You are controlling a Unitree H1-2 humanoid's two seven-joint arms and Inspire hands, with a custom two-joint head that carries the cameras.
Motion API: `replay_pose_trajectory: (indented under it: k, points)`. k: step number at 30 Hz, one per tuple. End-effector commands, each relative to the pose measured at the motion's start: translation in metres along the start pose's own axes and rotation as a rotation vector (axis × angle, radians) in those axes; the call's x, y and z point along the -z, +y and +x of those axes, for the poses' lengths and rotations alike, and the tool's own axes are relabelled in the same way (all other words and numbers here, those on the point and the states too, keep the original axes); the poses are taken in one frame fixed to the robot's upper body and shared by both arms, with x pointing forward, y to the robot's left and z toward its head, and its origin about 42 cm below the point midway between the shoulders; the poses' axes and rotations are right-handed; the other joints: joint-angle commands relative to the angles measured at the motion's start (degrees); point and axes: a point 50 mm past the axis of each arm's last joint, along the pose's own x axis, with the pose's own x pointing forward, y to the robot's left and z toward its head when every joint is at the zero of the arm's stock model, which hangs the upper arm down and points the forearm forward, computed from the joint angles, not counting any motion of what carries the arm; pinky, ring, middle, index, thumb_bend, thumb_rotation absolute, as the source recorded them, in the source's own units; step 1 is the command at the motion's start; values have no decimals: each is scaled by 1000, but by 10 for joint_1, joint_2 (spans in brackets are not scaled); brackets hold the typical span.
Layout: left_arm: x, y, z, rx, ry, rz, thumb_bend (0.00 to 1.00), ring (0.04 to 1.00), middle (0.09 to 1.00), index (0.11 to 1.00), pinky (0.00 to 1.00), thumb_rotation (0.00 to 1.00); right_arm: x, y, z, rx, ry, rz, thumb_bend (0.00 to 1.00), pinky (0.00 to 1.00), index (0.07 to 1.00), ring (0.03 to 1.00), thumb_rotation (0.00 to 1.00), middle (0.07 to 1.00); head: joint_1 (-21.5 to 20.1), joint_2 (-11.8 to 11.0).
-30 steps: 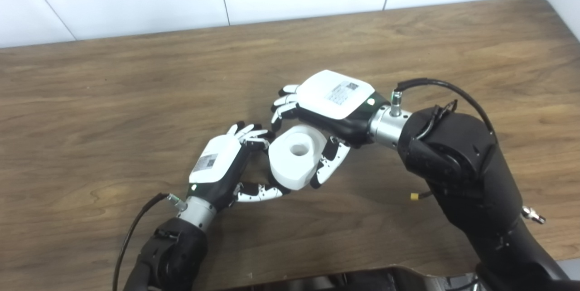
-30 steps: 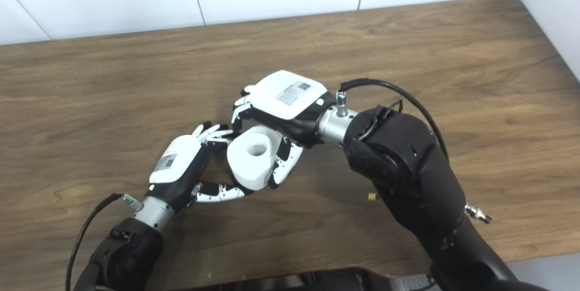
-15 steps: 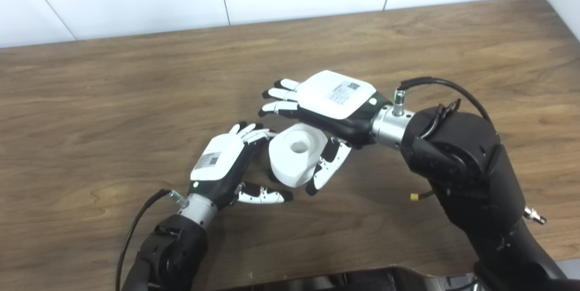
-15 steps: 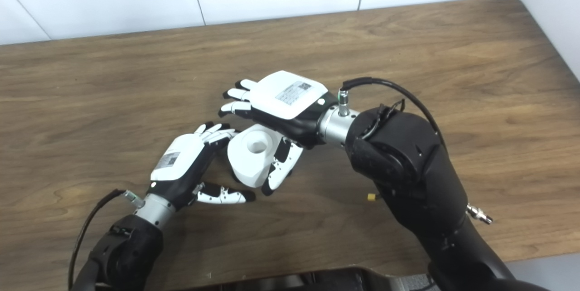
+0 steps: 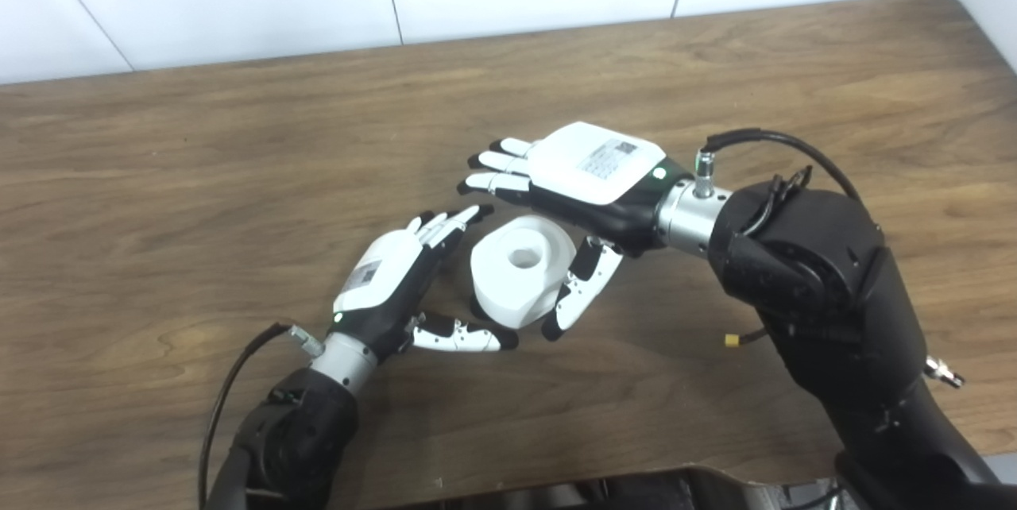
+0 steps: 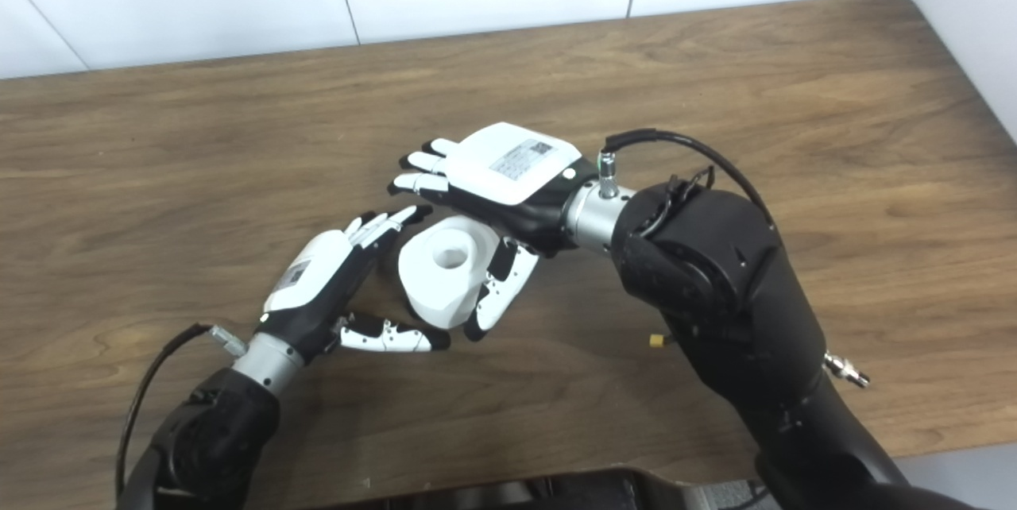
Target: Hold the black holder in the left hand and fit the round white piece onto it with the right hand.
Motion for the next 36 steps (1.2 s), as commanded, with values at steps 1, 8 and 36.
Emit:
replay_pose_trajectory:
  k: [1,8,36]
  points:
    - [4,5,-3,56,42,-35,1000,989,966,972,1000,295,3,-14,-1,53,5,-23,1000,930,941,1000,468,992,-1,-1]
    - [3,37,-14,7,33,-167,1000,995,995,1000,936,289,11,-19,-8,29,42,-6,1000,938,958,1000,494,991,2,-8]
    - [25,109,-67,-246,48,-325,897,995,977,918,982,397,55,-17,-50,61,174,245,1000,910,1000,1000,723,1000,28,-29]
